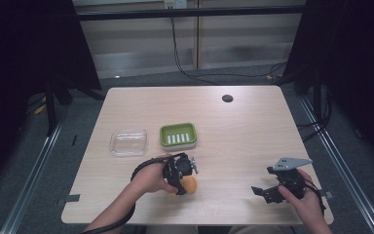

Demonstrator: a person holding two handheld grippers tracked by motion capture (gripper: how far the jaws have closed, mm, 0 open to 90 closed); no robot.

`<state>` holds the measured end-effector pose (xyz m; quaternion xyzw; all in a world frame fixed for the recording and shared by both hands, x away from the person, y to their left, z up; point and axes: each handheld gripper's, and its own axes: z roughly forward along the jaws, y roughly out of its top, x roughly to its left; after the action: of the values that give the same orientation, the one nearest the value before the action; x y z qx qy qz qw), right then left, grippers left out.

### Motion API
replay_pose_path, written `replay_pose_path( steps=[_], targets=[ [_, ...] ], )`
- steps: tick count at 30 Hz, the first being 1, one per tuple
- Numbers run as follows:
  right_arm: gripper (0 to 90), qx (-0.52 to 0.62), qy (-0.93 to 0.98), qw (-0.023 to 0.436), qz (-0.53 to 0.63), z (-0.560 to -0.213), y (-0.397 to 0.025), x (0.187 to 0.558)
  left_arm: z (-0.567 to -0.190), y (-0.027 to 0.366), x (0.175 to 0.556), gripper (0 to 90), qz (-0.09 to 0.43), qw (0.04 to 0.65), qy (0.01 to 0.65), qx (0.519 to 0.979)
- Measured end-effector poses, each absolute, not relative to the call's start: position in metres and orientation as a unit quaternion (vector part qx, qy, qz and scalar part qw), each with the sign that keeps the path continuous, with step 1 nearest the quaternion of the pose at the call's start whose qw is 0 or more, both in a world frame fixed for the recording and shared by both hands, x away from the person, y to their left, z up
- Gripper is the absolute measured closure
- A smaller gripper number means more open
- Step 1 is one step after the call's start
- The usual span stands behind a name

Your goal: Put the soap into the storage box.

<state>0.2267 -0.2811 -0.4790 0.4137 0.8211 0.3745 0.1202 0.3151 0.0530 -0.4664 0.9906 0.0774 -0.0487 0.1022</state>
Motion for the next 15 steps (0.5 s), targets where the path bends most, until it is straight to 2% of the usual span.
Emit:
replay_pose_path(
  steps=[2,15],
  targets=[
    [3.5,0.413,0.821,0.120,0.375,-0.479,-0.281,0.227,-0.467,0.051,0.313,49.5,-0.033,0.100,0.091,0.990],
    [3.5,0.414,0.820,0.121,0.375,-0.479,-0.284,0.228,-0.463,0.063,0.324,49.8,-0.056,0.106,0.145,0.982]
  ],
)
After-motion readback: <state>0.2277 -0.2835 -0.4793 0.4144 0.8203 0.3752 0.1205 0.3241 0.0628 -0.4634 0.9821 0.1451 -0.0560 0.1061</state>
